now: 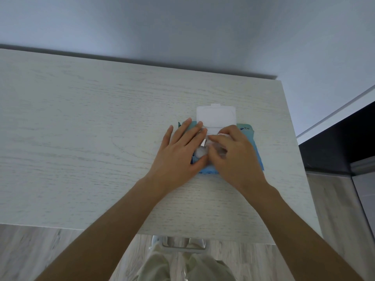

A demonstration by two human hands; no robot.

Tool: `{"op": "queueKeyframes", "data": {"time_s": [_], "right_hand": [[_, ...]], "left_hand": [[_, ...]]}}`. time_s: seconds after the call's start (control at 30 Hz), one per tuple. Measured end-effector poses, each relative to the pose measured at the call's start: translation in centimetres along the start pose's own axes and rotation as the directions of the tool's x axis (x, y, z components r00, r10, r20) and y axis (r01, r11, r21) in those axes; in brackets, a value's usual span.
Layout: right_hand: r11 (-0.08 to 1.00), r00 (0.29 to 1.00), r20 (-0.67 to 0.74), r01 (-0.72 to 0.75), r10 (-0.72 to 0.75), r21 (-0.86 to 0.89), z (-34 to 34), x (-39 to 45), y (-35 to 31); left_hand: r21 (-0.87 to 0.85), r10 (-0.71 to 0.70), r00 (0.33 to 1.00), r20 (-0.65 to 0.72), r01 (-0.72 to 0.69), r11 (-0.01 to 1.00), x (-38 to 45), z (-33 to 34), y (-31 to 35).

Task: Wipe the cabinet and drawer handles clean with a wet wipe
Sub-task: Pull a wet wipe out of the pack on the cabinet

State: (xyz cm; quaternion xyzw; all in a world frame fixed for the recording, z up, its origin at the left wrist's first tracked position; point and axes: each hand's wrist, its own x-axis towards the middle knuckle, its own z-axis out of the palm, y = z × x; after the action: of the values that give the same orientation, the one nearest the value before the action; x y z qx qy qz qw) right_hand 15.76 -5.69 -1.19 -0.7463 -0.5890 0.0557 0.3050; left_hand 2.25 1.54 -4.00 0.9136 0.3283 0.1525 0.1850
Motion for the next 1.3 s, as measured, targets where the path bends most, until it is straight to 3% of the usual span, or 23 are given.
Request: {"op": "queueKeyframes", "data": {"time_s": [0.17, 0.3, 0.4, 0.57, 0.73, 0.97, 1.1, 1.23, 1.3], "right_hand": [[0.999, 0.998, -0.060, 0.003, -0.001, 0.036, 0.0, 0.2, 0.1], [0.952, 0.947, -0.196, -0.209, 0.254, 0.224, -0.5, -0.1, 0.5], [0.938, 0.946, -0.149, -0.248, 0.289, 0.242, -0.2, -0.1, 0.1], [0.969, 0.975, 0.006, -0.222, 0.223, 0.108, -0.3, 1.1, -0.2], [0.777, 0.873, -0.080, -0.383, 0.482, 0.500, -1.1, 0.4, 0.1], [0.973, 0.982, -0.031, -0.178, 0.184, 0.147, -0.3, 0.3, -0.4], [0.977, 0.980, -0.061, -0.182, 0.189, 0.114, -0.7, 0.2, -0.2], [0.823, 0.843, -0.220, -0.365, 0.490, 0.435, -3.7, 0.6, 0.9], [0.795, 0.818, -0.225, -0.387, 0.530, 0.467, -5.2, 0.7, 1.5]], "left_hand": [[0.024, -0.008, 1.000, 0.019, 0.008, 1.000, 0.0, -0.1, 0.0], [0.024, -0.020, 1.000, 0.019, 0.020, 1.000, 0.0, -0.1, 0.1], [0.017, -0.017, 1.000, 0.017, 0.017, 1.000, 0.0, 0.0, 0.2], [0.023, -0.019, 1.000, 0.017, 0.019, 1.000, 0.0, 0.0, 0.1], [0.032, -0.017, 1.000, 0.020, 0.017, 0.999, 0.1, 0.0, 0.2], [0.034, -0.015, 1.000, 0.025, 0.014, 0.999, 0.1, 0.1, 0.3], [0.069, -0.017, 0.999, 0.040, 0.014, 0.998, 0.1, 0.0, 0.3], [0.108, -0.029, 0.998, 0.062, 0.022, 0.994, 0.2, -0.3, 0.4], [0.131, -0.032, 0.997, 0.071, 0.023, 0.991, 0.3, -0.4, 0.4]]}}
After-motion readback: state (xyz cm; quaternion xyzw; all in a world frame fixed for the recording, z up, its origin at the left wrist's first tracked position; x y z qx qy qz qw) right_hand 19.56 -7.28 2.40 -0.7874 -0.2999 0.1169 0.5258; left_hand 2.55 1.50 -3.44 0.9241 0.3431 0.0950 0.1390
